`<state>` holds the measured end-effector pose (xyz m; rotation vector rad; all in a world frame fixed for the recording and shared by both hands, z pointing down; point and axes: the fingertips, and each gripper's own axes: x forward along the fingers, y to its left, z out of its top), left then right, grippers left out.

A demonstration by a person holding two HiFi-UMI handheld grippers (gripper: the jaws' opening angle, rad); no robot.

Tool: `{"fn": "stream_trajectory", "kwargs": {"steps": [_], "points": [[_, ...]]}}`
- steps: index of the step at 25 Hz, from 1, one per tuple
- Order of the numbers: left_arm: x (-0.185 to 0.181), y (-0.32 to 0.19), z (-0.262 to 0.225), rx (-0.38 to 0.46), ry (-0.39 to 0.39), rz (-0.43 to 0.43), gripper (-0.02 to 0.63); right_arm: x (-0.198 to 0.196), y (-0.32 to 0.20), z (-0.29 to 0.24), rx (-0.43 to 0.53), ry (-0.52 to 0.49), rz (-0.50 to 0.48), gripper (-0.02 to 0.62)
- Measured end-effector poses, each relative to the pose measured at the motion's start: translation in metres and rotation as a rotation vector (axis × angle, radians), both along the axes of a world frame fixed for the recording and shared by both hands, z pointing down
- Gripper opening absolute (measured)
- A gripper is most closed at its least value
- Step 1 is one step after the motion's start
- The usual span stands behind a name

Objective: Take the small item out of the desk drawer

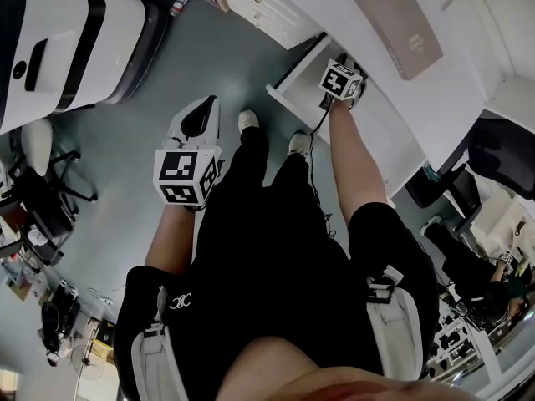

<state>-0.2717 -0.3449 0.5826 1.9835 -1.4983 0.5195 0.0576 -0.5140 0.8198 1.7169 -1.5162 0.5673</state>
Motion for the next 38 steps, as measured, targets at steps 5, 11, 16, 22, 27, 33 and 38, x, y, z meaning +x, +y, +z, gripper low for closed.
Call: {"fn": "stream_trajectory", "kwargs": {"steps": [5,11,16,22,27,33,38], "points": [[-0.004,0.002,-0.005,0.011,-0.001,-0.005,0.014,-0.001,0.006,0.002,-0.043,-0.003,-0.009,0.033],[-0.008,0.010,-0.013,0.025,-0.008,-0.012,0.014,-0.005,0.012,-0.006,-0.061,-0.045,-0.052,0.000],[-0.001,0.015,-0.022,0.046,-0.007,-0.006,0.014,-0.026,0.027,-0.019,-0.086,-0.087,-0.192,0.000],[0.017,0.013,-0.041,0.096,0.015,0.005,0.014,-0.041,0.047,-0.046,-0.096,-0.125,-0.329,0.000],[0.034,0.016,-0.055,0.130,0.016,0.015,0.014,-0.048,0.071,-0.079,-0.089,-0.142,-0.464,0.000],[0.058,0.018,-0.076,0.177,0.008,0.014,0.014,-0.056,0.100,-0.118,-0.079,-0.272,-0.580,0.000],[0.074,0.016,-0.099,0.232,-0.004,-0.001,0.014,-0.058,0.123,-0.158,-0.024,-0.349,-0.648,0.000]]}}
